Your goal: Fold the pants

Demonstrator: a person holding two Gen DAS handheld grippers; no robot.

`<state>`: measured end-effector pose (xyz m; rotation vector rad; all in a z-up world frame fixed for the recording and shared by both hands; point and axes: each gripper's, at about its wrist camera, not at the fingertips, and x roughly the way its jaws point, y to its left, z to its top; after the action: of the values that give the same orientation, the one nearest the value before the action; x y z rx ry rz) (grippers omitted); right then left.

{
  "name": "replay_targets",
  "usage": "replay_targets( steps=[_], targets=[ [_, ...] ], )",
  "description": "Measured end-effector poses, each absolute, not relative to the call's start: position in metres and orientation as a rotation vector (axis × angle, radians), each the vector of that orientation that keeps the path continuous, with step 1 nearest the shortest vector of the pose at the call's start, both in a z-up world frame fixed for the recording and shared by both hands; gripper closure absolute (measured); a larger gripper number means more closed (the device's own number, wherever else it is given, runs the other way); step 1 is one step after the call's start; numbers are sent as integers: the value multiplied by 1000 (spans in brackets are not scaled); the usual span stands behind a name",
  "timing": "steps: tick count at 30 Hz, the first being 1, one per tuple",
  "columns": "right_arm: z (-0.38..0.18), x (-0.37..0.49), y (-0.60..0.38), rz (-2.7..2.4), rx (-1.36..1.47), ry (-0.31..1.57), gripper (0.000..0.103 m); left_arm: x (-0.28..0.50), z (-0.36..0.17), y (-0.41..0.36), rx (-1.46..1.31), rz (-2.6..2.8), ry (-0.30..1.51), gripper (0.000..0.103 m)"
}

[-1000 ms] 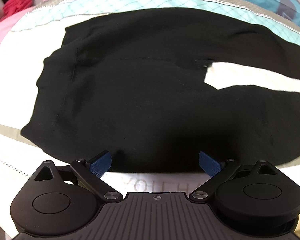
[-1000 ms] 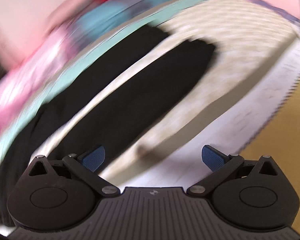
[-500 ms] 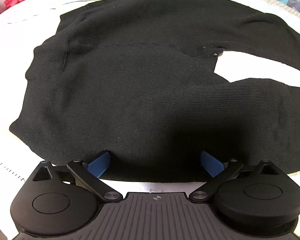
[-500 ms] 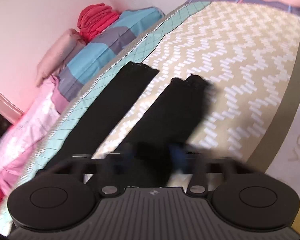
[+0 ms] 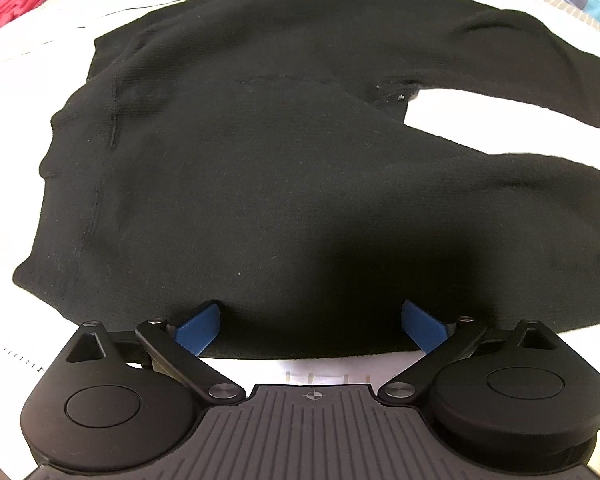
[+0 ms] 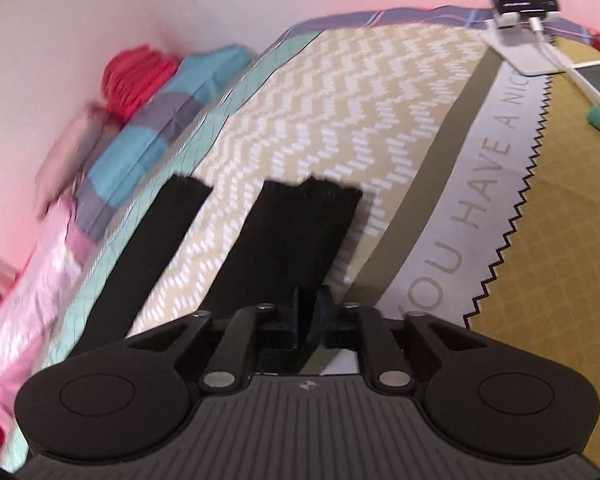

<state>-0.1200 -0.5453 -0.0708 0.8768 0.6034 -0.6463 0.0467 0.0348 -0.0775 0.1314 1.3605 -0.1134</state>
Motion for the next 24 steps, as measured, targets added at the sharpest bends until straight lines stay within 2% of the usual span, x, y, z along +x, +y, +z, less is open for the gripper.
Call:
replay_targets(
  steps=[1, 2, 3, 4, 5, 9, 10, 11, 12, 14, 18, 20, 22, 23, 24],
  targets=[
    [-71, -117, -546, -646, 883, 600, 51, 47, -77, 35, 134, -118, 1360, 0],
    [-72, -113, -547, -639, 885, 598, 47, 46, -77, 36, 136, -122, 1360, 0],
    [-74, -110, -548, -629, 873, 605, 51, 46, -78, 36, 134, -124, 1359, 0],
    [-77, -103, -551, -632, 843, 632, 85, 46, -78, 34, 131, -124, 1359, 0],
    [-77, -98, -552, -674, 787, 679, 95, 47, -77, 35, 128, -126, 1359, 0],
    [-65, -123, -549, -790, 871, 597, 91, 44, -74, 40, 135, -134, 1350, 0],
    [-61, -129, -541, -848, 874, 593, 75, 43, -73, 43, 131, -133, 1344, 0],
    [-58, -133, -531, -888, 869, 600, 45, 42, -70, 47, 124, -134, 1336, 0],
    [-56, -138, -520, -884, 870, 605, 37, 39, -67, 48, 118, -135, 1327, 0],
    [-53, -148, -488, -770, 894, 600, 45, 37, -61, 53, 108, -140, 1303, 0],
    [-65, -139, -422, -472, 960, 702, 49, 36, -60, 58, 121, -149, 1275, 0],
    [-77, -123, -403, -420, 952, 769, 60, 39, -64, 58, 126, -145, 1279, 0],
    [-82, -113, -396, -441, 936, 771, 60, 42, -68, 57, 126, -146, 1282, 0],
    [-82, -108, -396, -434, 922, 765, 64, 44, -74, 58, 132, -150, 1285, 0],
    [-82, -103, -399, -423, 909, 771, 73, 45, -78, 59, 144, -155, 1288, 0]
  ],
)
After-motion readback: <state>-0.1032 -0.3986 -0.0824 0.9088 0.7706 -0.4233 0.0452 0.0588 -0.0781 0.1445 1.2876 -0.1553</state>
